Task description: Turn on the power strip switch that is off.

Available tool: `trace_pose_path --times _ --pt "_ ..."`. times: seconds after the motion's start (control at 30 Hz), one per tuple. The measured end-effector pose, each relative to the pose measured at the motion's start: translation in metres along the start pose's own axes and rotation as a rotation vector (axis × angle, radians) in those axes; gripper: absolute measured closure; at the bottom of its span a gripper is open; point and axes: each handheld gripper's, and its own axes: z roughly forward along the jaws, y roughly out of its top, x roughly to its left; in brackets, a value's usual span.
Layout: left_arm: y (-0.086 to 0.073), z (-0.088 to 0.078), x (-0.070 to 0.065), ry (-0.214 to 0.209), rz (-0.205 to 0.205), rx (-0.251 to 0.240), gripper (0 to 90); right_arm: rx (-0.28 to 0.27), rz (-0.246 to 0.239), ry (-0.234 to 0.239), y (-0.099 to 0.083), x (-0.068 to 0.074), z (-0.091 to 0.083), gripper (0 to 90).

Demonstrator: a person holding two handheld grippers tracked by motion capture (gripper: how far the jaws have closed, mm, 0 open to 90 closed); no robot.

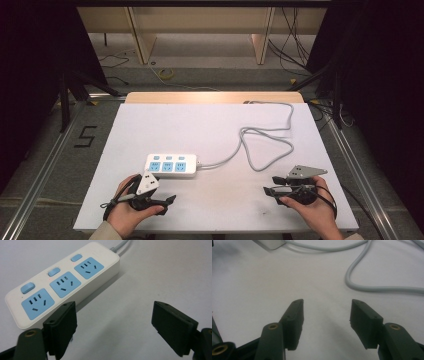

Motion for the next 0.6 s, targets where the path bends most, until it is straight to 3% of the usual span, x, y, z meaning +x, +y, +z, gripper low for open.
trace_pose_path --times 0.27,0.6 --pt "0.0015 -0.0024 -0.0001 0.007 0.001 0.000 26.1 0.002 -0.002 0.000 0.0005 0.0012 0.0005 45.5" --pt "0.0062 -0.0004 -0.0030 -0.012 0.037 0.013 56.3 0.001 -0.002 0.000 0.0005 0.0008 0.0008 45.5"
